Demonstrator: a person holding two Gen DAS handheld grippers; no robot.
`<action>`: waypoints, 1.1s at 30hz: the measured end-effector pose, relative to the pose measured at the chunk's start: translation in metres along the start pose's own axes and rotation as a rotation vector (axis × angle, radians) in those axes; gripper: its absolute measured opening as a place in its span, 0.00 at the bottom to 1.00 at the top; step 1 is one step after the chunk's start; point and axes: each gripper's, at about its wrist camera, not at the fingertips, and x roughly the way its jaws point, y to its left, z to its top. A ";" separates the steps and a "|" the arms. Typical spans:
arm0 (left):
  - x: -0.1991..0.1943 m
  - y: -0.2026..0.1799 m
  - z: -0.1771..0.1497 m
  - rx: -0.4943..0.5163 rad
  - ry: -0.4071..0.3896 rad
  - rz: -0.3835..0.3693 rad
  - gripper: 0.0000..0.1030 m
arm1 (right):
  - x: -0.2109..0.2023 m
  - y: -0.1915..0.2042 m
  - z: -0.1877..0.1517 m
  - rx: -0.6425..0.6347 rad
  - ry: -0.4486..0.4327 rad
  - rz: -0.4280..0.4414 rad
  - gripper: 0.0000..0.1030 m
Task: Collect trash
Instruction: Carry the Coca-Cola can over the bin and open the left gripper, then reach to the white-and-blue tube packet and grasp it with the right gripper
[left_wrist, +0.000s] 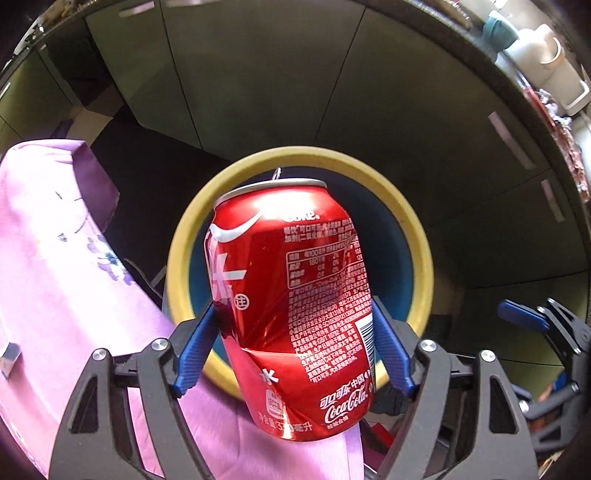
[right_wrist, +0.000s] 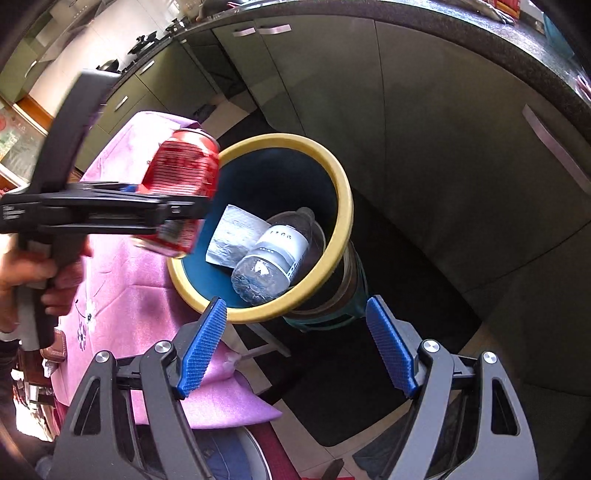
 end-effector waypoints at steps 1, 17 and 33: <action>0.005 0.001 0.002 -0.001 0.007 0.004 0.72 | 0.000 -0.001 0.000 0.000 0.001 -0.001 0.75; -0.070 0.005 -0.030 0.030 -0.081 -0.038 0.83 | -0.010 0.003 -0.007 -0.012 -0.014 -0.003 0.76; -0.270 0.158 -0.257 -0.184 -0.419 0.037 0.88 | 0.011 0.128 0.008 -0.320 0.024 0.109 0.76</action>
